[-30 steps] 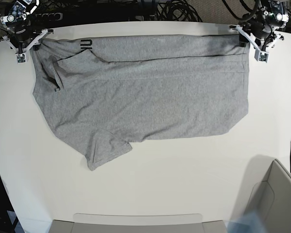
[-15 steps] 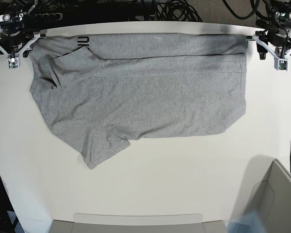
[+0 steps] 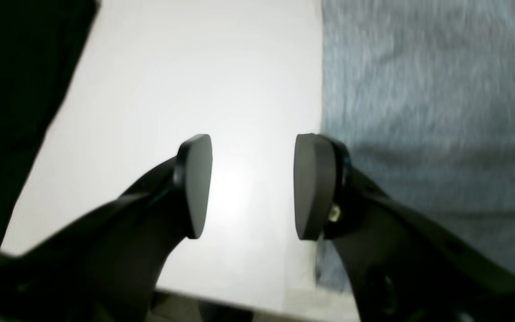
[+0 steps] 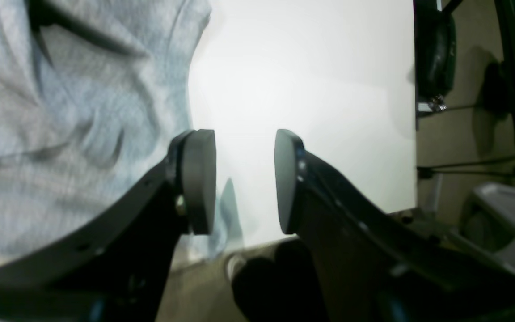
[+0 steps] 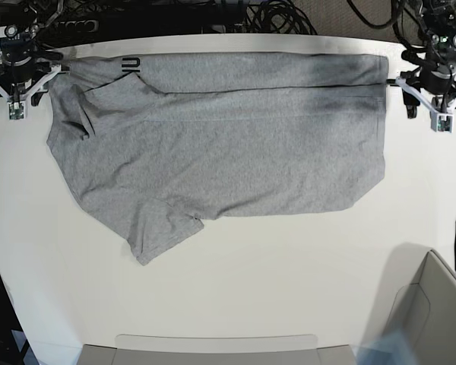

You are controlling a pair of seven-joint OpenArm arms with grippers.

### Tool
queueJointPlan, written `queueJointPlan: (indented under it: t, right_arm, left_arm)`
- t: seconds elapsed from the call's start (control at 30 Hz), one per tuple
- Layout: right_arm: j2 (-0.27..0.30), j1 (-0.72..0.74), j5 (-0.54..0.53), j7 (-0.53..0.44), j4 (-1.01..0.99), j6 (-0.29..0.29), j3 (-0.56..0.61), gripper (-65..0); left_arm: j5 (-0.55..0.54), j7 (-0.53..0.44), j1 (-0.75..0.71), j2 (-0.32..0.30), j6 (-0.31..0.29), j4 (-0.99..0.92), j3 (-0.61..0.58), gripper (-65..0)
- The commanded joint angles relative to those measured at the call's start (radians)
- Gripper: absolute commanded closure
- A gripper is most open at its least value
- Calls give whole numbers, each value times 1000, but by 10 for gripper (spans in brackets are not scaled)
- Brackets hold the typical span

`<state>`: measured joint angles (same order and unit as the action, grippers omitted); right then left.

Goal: Fold the T-shirt properly
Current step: 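Move the right gripper to the hem corner near the sleeve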

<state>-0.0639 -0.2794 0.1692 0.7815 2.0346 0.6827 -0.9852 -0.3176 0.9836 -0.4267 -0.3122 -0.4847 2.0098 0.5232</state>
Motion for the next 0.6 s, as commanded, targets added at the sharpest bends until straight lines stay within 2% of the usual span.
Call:
queueJointPlan:
  t: [0.0,0.13,0.27,0.33,0.4,0.5,0.57]
  right_arm:
    - [-4,45,-13,-30,19,15,25,-220]
    - [-41,134,6,-30,16,15,151,-219]
    - [-83,276,180,-30,-48,15,325,-219]
    - [-86,369,264,-30,-145,15,361,-219]
    - [-84,474,321,-30,-295,15,358,-219]
    - [-81,595,366,-35,-475,15,292,-219]
    - [-81,655,395,-37,-576,15,242,-219]
  left_arm:
    - [-16,-22,27,-9,-4,16,-36,-282]
    - [-15,-22,121,-8,4,16,-174,-262]
    - [-15,30,223,2,11,13,-260,-253]
    - [-15,90,272,34,59,12,-275,-253]
    - [-15,136,311,71,117,10,-282,-253]
    - [-15,159,348,94,154,9,-282,-253]
    - [-15,159,352,94,157,-7,-280,-253]
